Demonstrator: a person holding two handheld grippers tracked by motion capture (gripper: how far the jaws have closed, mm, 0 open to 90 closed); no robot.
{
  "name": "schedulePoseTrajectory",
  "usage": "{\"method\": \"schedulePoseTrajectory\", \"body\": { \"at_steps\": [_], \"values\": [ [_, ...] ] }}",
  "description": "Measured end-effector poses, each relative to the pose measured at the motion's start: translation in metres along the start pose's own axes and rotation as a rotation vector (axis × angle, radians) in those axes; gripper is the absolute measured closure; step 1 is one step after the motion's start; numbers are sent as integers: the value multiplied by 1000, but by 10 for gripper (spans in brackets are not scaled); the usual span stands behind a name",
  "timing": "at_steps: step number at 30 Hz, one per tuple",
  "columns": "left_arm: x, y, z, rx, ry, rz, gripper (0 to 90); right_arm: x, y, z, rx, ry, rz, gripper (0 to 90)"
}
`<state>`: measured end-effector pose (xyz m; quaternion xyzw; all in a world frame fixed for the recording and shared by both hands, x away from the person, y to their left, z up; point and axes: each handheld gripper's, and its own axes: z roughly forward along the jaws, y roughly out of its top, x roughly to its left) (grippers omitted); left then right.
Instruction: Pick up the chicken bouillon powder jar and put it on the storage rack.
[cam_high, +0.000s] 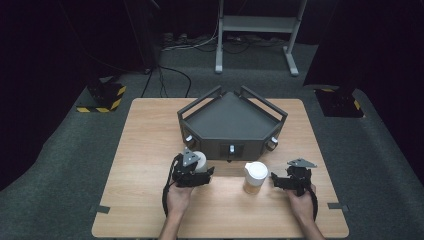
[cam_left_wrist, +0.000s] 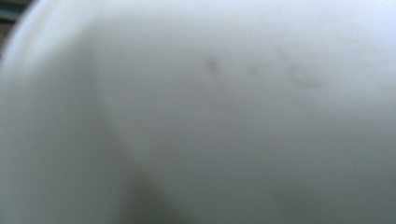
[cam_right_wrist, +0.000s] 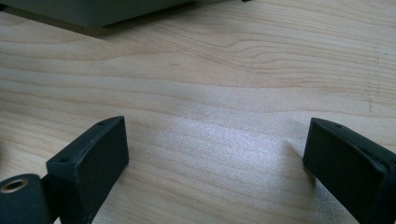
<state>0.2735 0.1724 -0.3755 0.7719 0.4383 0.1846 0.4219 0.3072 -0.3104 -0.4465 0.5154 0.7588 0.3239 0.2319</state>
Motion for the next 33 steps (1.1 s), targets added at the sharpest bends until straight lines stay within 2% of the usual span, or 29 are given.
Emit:
{"method": "schedulePoseTrajectory", "body": {
  "at_steps": [6,14,23,29,32,33],
  "values": [
    [2,15,-5,5,-8,0,325,0,0,0,-1,0,-1,62],
    [-3,48,-8,40,-6,45,327,0,0,0,1,3,-3,55],
    [-6,75,-8,59,-24,55,330,0,0,0,2,4,-2,53],
    [-8,102,-8,59,-37,47,332,0,0,0,2,4,-2,53],
    [-8,121,-9,56,-36,42,333,0,0,0,2,4,-2,54],
    [-8,121,-9,56,-36,42,334,0,0,0,2,4,-2,54]
  ]
}}
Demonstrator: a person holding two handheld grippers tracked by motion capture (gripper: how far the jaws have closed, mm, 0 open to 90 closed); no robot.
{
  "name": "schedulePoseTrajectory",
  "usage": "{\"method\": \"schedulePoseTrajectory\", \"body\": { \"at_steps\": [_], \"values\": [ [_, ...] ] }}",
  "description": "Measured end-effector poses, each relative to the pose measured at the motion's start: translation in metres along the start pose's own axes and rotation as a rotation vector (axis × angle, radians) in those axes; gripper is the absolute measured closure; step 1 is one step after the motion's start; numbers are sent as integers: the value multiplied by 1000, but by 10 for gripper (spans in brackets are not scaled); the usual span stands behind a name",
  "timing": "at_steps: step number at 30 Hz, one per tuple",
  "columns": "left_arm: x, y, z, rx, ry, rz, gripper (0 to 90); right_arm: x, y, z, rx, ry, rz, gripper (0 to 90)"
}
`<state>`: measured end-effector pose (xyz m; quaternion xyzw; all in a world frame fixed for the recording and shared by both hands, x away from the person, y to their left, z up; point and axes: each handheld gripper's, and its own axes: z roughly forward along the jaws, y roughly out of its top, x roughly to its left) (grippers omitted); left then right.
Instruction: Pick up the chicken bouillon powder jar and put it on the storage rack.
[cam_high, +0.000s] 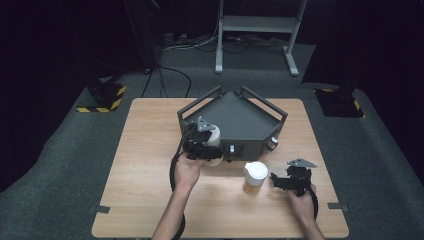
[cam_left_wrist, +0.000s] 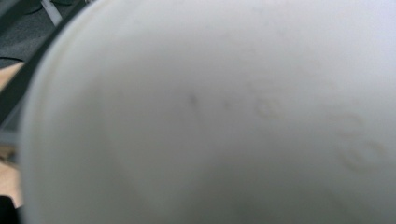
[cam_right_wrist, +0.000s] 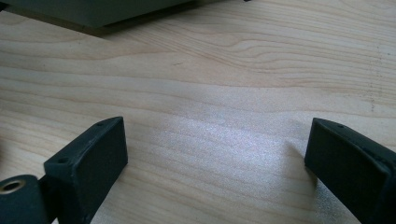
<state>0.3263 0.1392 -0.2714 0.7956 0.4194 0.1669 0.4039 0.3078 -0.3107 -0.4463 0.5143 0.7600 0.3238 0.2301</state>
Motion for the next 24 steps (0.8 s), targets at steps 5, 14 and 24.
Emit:
{"method": "schedulePoseTrajectory", "body": {
  "at_steps": [5,14,24],
  "values": [
    [3,20,-1,2,6,-18,335,0,0,0,0,0,0,52],
    [3,47,12,18,63,-39,339,0,0,0,0,1,0,51],
    [-6,72,38,30,137,-48,343,0,0,0,0,0,0,51]
  ]
}}
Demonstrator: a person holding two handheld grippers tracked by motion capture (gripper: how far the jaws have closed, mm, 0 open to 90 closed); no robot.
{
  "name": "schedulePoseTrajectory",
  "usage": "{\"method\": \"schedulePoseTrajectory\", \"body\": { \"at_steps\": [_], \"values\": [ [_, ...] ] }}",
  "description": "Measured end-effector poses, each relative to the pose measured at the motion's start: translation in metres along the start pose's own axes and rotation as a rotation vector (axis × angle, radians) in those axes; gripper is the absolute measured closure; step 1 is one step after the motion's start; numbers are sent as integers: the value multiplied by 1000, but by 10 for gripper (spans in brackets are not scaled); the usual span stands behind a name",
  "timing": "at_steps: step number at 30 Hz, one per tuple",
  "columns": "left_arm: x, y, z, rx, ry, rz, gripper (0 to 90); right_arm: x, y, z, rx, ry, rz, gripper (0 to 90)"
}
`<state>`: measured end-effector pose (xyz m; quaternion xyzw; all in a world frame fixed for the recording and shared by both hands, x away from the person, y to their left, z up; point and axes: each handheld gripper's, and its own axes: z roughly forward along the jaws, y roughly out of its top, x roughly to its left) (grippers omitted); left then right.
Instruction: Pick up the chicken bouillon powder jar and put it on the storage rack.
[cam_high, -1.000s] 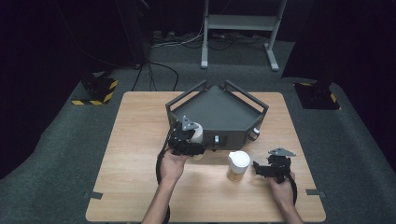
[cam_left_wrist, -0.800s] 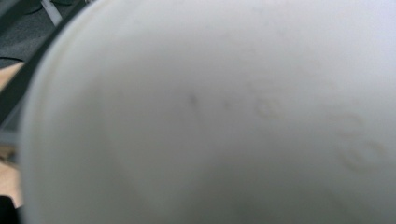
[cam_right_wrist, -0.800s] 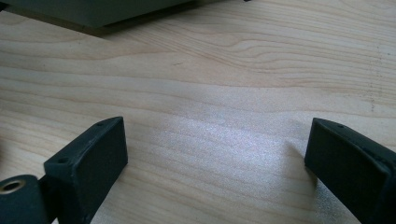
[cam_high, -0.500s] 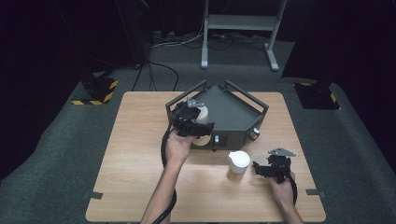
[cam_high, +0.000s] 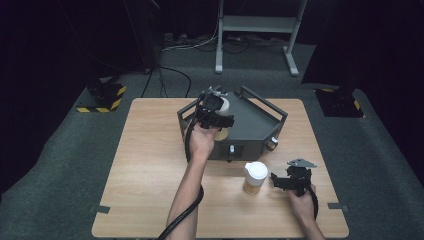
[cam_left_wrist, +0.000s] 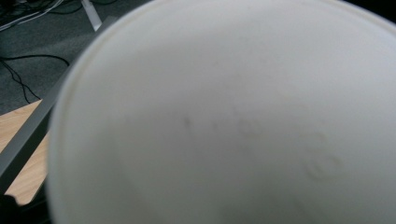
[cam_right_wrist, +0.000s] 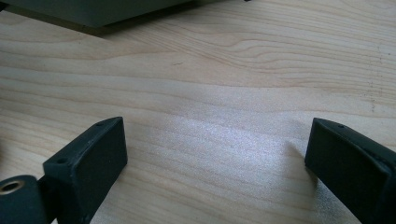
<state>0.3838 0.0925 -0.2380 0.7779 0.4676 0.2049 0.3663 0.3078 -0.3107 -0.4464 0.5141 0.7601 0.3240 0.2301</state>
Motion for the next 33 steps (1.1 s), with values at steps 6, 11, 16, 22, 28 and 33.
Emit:
{"method": "schedulePoseTrajectory", "body": {
  "at_steps": [6,11,16,22,28,33],
  "values": [
    [-8,6,13,3,64,-25,345,0,0,0,0,0,0,51],
    [-6,4,21,2,102,-66,347,0,0,0,0,0,0,51],
    [-4,2,27,7,114,-90,349,0,0,0,0,0,0,51],
    [-4,2,34,12,120,-93,352,0,0,0,0,0,0,51],
    [-6,3,39,16,124,-84,353,0,0,0,0,-1,-1,51],
    [-4,2,40,14,119,-88,355,0,0,0,0,-1,-1,51]
  ]
}}
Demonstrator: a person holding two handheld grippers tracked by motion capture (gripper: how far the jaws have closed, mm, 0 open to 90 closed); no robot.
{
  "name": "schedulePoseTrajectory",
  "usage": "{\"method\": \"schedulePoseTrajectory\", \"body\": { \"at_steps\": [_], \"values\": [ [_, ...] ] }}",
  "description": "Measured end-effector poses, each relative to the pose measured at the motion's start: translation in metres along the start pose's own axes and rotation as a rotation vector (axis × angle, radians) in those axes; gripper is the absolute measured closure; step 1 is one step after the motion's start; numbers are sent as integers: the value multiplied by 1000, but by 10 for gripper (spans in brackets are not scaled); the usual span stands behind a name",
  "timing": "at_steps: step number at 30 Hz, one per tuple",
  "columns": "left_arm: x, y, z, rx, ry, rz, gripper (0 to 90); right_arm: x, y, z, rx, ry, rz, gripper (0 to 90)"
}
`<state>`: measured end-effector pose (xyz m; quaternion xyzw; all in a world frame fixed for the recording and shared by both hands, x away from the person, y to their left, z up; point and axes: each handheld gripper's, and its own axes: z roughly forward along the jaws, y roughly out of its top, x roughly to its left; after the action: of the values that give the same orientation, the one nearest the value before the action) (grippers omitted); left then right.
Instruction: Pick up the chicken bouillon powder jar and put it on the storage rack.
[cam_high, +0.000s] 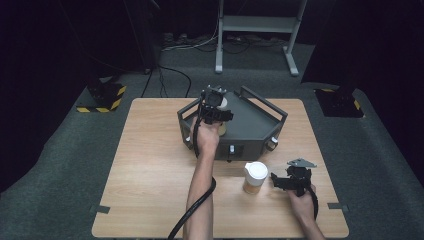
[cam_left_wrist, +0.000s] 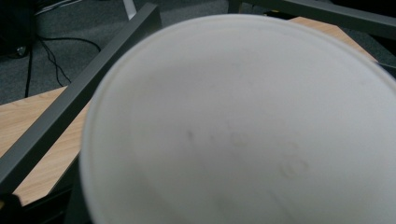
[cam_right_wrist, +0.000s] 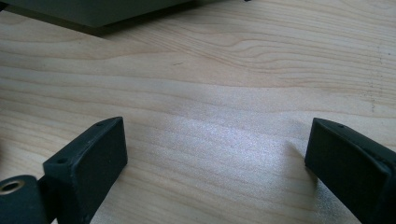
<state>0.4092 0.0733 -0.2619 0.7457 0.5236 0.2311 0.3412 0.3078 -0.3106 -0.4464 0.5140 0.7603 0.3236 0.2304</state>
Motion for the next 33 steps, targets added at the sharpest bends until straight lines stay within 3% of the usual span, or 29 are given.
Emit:
{"method": "schedulePoseTrajectory", "body": {
  "at_steps": [18,33],
  "values": [
    [1,-4,-1,-10,-8,35,351,0,0,0,0,0,0,51],
    [5,-8,-2,-17,-20,33,340,0,0,0,0,0,0,51]
  ]
}}
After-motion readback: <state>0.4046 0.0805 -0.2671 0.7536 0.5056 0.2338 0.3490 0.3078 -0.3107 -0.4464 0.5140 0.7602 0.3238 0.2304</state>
